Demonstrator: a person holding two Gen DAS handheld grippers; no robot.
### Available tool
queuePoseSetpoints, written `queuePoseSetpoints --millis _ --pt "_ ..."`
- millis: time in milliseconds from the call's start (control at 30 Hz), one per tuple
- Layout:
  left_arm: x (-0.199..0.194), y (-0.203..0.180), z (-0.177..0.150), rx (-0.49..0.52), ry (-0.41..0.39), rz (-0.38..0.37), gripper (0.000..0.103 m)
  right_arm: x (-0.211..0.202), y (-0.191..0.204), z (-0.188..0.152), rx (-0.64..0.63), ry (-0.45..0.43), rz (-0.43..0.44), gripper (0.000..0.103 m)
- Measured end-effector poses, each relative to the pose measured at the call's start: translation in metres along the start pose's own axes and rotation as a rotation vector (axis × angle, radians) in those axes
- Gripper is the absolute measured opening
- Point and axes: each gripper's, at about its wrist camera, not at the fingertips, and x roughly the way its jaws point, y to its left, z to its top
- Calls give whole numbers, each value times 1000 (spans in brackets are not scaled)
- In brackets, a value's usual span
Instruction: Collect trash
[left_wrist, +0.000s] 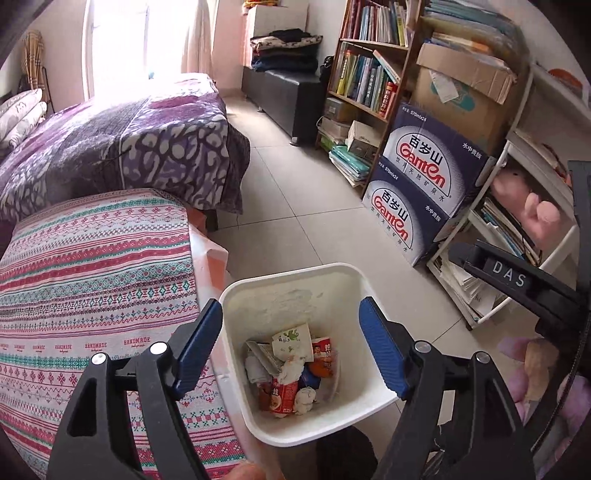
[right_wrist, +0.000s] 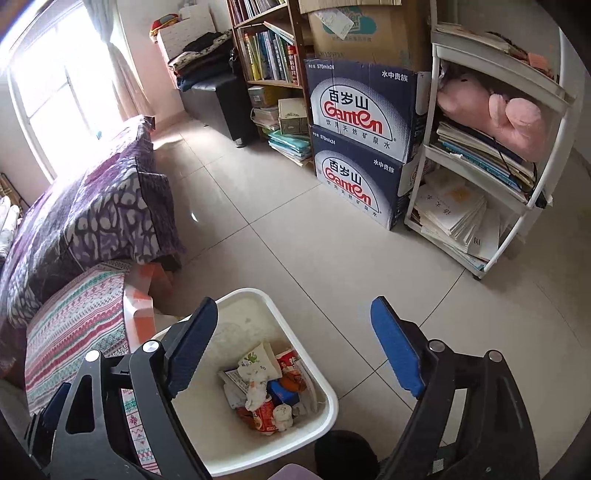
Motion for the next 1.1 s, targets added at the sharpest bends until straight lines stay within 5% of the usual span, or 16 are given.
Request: queuePoseSetpoints --millis 300,500,700,1100 --pt "-46 31 -33 -24 -115 218 92 -35 22 -44 -118 -105 -14 96" --pt "-77 67 -69 -146 -164 319 96 -62 37 -73 -175 -179 38 96" --pt "-93 98 -94 -243 -142 352 96 -74 55 -104 -240 -183 51 96" --pt "-97 113 -103 -253 -114 376 96 -77 85 -131 -341 -196 40 96"
